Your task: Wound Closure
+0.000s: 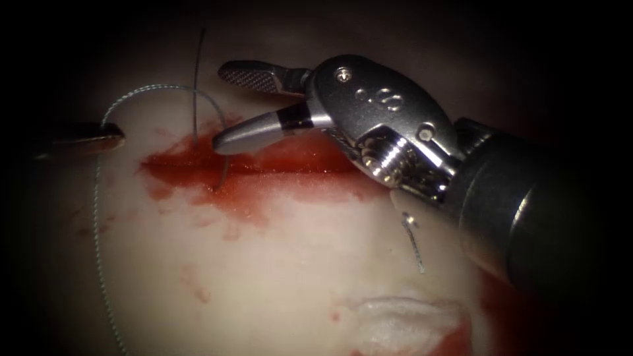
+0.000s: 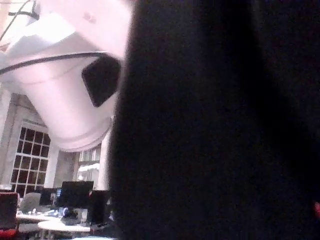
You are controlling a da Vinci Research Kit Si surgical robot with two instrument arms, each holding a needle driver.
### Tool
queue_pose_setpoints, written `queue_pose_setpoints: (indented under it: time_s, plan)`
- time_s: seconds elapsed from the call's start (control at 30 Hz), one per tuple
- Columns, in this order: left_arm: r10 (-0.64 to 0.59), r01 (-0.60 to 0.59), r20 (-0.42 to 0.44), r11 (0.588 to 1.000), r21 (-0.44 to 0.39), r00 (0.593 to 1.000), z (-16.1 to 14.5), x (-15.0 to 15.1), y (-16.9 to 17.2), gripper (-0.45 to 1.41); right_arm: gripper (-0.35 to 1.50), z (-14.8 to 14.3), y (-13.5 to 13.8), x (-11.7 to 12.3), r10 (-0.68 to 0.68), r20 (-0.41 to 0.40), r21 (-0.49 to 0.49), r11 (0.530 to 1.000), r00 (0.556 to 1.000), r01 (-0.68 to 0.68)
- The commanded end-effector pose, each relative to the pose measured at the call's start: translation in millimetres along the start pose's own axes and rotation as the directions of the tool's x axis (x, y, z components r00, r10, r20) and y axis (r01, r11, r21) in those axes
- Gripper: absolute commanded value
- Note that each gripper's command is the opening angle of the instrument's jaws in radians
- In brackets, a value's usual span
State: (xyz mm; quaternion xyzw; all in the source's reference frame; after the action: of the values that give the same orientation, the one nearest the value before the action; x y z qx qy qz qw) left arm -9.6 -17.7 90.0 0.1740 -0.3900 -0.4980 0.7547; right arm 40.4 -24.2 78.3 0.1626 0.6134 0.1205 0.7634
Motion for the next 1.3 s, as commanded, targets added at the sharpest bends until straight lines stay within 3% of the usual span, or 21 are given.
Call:
queue_pose_setpoints:
  time_s: [0.03, 0.07, 0.17, 0.2, 0.23, 0.27, 0.37, 0.4, 0.43, 0.5, 0.57, 0.63, 0.67, 0.87, 0.97, 1.0, 1.03, 1.1, 1.17, 1.27, 1.3]
  plan:
    - [-0.004, 0.004, 0.007, 1.0, 0.006, 1.0, 0.5, -1.3, -0.2, -0.45, 0.74, 1.2, 0.6, 0.7, -0.009, 0.003, 0.001, 1.0, 1.0, 0.009]
    - [-0.004, 0.004, 0.006, 1.0, 0.007, 1.0, 0.6, -1.2, -0.3, -0.45, 0.61, 1.3, 0.4, 0.7, -0.01, 0.004, -0.002, 1.0, 1.0, 0.01]
    - [-0.003, 0.003, 0.005, 1.0, 0.013, 1.0, 1.0, -1.1, -0.6, -0.45, 0.83, 1.8, 0.2, 0.7, -0.023, 0.008, -0.047, 0.999, 1.0, 0.024]
    - [-0.003, 0.002, 0.004, 1.0, 0.016, 1.0, 1.0, -1.1, -0.7, -0.45, 0.78, 1.8, 0.1, 0.6, -0.035, 0.009, -0.048, 0.998, 0.999, 0.036]
    - [-0.002, 0.002, 0.004, 1.0, 0.016, 1.0, 1.1, -1.0, -0.7, -0.45, 0.29, 1.9, 0.1, 0.6, -0.047, 0.013, -0.048, 0.998, 0.999, 0.048]
    - [-0.002, 0.002, 0.004, 1.0, 0.017, 1.0, 1.1, -1.0, -0.8, -0.45, 0.14, 1.9, 0.2, 0.6, -0.065, 0.015, -0.053, 0.996, 0.998, 0.065]
    - [-0.002, 0.002, 0.004, 1.0, 0.017, 1.0, 1.0, -1.0, -0.8, -0.45, 0.12, 2.4, 0.5, 0.6, -0.085, 0.044, -0.097, 0.991, 0.995, 0.089]
    - [-0.002, 0.002, 0.004, 1.0, 0.017, 1.0, 1.1, -1.0, -0.8, -0.45, 0.0, 2.6, 0.6, 0.6, -0.101, 0.057, -0.111, 0.988, 0.993, 0.107]
    - [-0.001, 0.001, 0.004, 1.0, 0.017, 1.0, 1.1, -1.0, -0.7, -0.45, -0.35, 2.7, 0.8, 0.5, -0.111, 0.076, -0.123, 0.985, 0.991, 0.12]
    - [-0.005, 0.004, 0.005, 1.0, 0.016, 1.0, 1.2, -0.9, -0.6, -0.45, -0.35, 3.0, 1.2, 0.6, -0.102, 0.128, -0.131, 0.984, 0.986, 0.119]
    - [-0.024, 0.024, 0.018, 1.0, -0.018, 1.0, 1.4, -0.6, -0.4, 0.56, -0.35, 3.1, 2.0, 1.0, 0.013, 0.131, -0.174, 0.985, 0.991, 0.01]
    - [-0.022, 0.022, 0.02, 1.0, -0.022, 1.0, 1.5, -0.4, -0.3, 0.85, -0.35, 2.9, 2.3, 1.3, 0.112, 0.09, -0.229, 0.969, 0.99, -0.089]
    - [-0.043, 0.043, 0.006, 0.999, 0.016, 0.999, 1.5, -0.2, -0.3, 0.93, -0.35, 2.7, 2.6, 1.5, 0.129, 0.085, -0.278, 0.955, 0.988, -0.101]
    - [-0.17, 0.174, -0.045, 0.979, 0.106, 0.984, 1.3, 1.3, -0.7, 1.01, -0.35, 2.3, 3.3, 1.7, 0.163, 0.071, -0.386, 0.914, 0.984, -0.123]
    - [-0.249, 0.263, -0.105, 0.954, 0.146, 0.963, 0.8, 2.7, -1.2, 1.05, -0.35, 2.1, 3.7, 1.5, 0.179, 0.066, -0.391, 0.91, 0.982, -0.14]
    - [-0.324, 0.348, -0.158, 0.924, 0.158, 0.933, 0.0, 3.5, -1.5, 1.05, -0.35, 1.9, 3.9, 1.2, 0.167, 0.071, -0.385, 0.914, 0.983, -0.127]
    - [-0.324, 0.348, -0.158, 0.924, 0.158, 0.933, 0.0, 3.5, -1.5, 1.05, -0.35, 1.9, 3.9, 1.2, 0.167, 0.071, -0.385, 0.914, 0.983, -0.127]
    - [-0.402, 0.439, -0.223, 0.886, 0.148, 0.888, -1.1, 4.0, -1.8, 1.03, -0.35, 1.7, 4.0, 1.0, 0.159, 0.074, -0.384, 0.916, 0.984, -0.119]
    - [-0.572, 0.633, -0.33, 0.767, 0.108, 0.751, -2.6, 4.1, -2.2, 0.93, -0.35, 1.5, 4.2, 0.9, 0.153, 0.077, -0.384, 0.916, 0.985, -0.113]
    - [-0.589, 0.66, -0.364, 0.743, 0.107, 0.722, -2.7, 4.1, -2.5, 0.9, -0.35, 1.5, 4.2, 0.9, 0.153, 0.077, -0.384, 0.916, 0.985, -0.113]
    - [-0.607, 0.689, -0.382, 0.715, 0.118, 0.696, -2.6, 4.1, -2.7, 0.86, -0.35, 1.6, 4.2, 0.9, 0.153, 0.077, -0.384, 0.916, 0.985, -0.112]
